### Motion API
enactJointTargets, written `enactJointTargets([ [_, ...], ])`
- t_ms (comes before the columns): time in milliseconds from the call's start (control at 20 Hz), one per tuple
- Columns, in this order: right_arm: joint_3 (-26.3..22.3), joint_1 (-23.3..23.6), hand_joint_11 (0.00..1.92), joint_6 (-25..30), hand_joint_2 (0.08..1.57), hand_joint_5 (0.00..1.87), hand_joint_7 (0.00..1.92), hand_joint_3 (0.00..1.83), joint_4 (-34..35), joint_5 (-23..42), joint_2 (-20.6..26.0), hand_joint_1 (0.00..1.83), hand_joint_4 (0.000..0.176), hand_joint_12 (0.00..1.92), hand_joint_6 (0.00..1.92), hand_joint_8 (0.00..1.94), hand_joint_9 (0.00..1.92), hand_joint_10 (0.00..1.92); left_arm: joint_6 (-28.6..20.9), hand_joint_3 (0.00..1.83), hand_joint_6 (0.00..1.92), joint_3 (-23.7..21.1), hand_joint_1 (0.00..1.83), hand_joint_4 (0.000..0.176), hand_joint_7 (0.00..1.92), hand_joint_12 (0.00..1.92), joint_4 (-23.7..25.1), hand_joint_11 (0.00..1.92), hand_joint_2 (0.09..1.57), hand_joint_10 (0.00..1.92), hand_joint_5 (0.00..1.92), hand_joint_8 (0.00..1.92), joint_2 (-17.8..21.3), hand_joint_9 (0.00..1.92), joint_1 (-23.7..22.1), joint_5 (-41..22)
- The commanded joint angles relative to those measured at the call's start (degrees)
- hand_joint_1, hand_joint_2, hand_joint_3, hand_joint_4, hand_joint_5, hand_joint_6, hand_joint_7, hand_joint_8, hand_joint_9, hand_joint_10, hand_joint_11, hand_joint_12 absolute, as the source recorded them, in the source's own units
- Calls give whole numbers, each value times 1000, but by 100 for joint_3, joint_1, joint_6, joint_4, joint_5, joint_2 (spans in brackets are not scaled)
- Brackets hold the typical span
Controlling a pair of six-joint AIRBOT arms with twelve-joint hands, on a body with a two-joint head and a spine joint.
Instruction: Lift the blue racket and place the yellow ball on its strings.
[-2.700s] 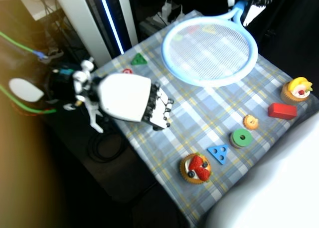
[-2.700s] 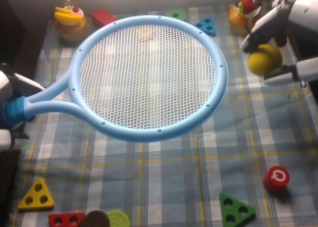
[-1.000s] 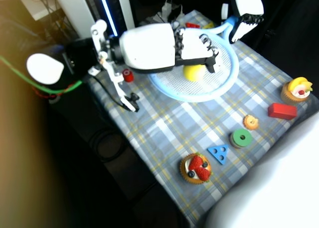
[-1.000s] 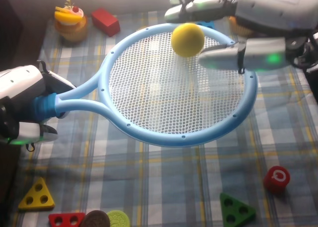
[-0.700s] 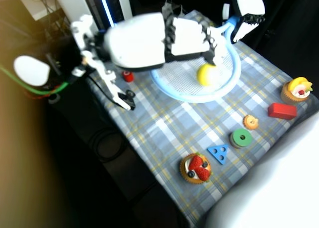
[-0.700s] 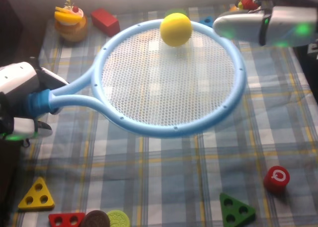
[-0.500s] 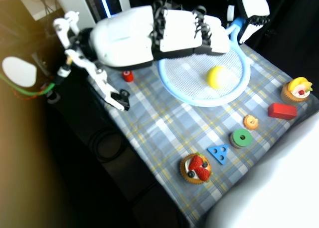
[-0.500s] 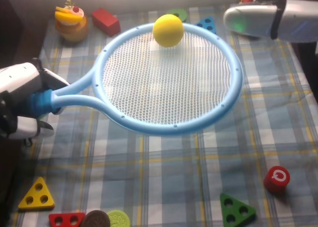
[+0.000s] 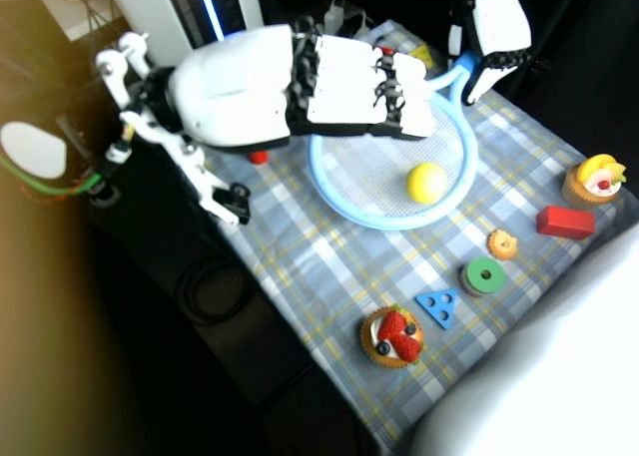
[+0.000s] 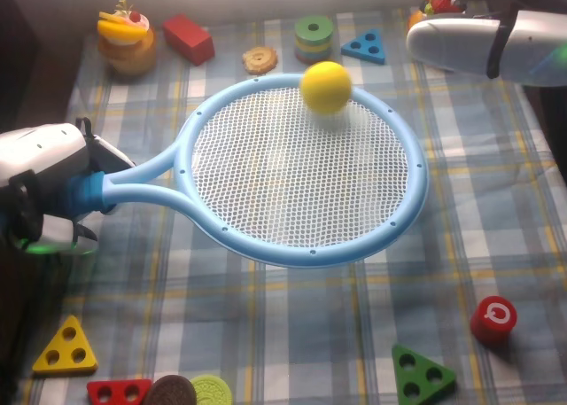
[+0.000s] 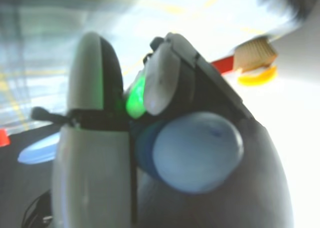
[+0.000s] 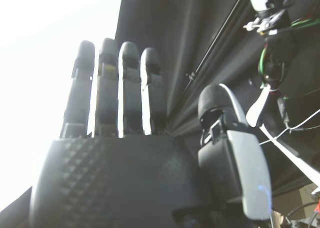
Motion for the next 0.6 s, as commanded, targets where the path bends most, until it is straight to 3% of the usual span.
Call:
enactJointTargets([
  [0,-21,41,252,9,1349,456,447,0,264,643,-3,63,21,216,5,0,402,0,-42,0,1921,40,1755,174,1219,1921,38,1550,1127,1921,965,1921,-48,1458,-102,-480],
  [50,-21,23,285,9,1358,465,454,0,277,643,-2,58,13,183,0,0,408,0,-36,0,1921,84,1751,176,1246,1921,32,1557,1171,1921,969,1921,-87,1474,-118,-421],
  [300,-26,-31,298,9,1358,469,459,0,287,643,-2,32,14,166,2,1,413,3,600,0,1921,144,1703,172,1202,1921,-294,1514,1123,1921,922,1921,-239,1454,-151,-280],
  [350,-27,-35,301,9,1357,466,459,0,290,643,-2,44,9,165,0,1,414,3,605,0,1921,145,1700,175,1181,1921,-303,1509,1136,1921,900,1921,-242,1447,-151,-274],
  [450,-30,-44,297,9,1357,463,459,0,302,643,0,48,7,159,0,0,407,0,605,0,1921,159,1683,165,1124,1921,-332,1477,1166,1921,842,1921,-259,1430,-151,-263],
  [550,-32,-59,291,9,1361,459,457,2,307,643,5,48,14,155,0,0,401,0,605,0,1921,190,1660,167,1090,1921,-344,1468,1158,1921,798,1921,-287,1407,-151,-222],
])
